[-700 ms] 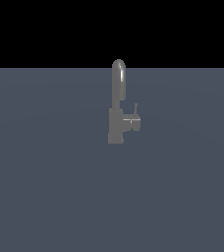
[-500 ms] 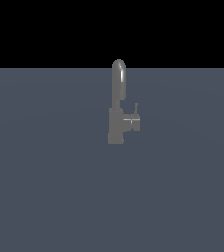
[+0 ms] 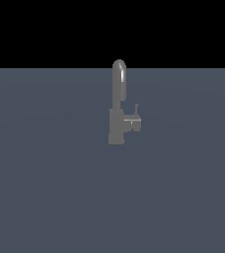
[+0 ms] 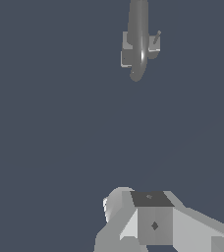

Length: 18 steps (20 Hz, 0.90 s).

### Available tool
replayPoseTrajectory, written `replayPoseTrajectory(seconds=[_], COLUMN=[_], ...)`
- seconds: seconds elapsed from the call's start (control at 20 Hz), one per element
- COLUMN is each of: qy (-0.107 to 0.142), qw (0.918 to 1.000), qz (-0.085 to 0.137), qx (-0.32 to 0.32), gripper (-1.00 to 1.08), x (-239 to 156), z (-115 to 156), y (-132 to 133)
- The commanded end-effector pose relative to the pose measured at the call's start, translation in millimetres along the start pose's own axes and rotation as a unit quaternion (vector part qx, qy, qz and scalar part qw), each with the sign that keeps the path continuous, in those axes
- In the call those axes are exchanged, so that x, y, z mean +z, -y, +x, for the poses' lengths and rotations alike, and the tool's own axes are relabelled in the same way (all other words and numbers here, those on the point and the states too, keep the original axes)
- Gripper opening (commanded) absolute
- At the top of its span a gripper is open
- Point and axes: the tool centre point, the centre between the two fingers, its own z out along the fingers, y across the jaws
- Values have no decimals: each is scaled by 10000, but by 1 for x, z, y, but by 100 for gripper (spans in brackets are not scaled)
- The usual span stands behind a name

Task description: Turn on the faucet by rotating a designated handle.

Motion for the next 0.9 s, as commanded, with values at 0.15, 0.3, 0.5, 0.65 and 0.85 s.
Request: replayPoseTrajectory(seconds=[0.15,0.3,0.5,0.65,0.85], qy=[229,396,639,825,1075], qw=[9992,9976,9937,9895,9820], qz=[228,395,640,827,1080], qx=[237,410,662,854,1112], gripper=[-100,-100,-100,-100,-100], x=[1,2,5,8,13], z=[22,38,61,78,102], y=[0,0,-2,-4,-7])
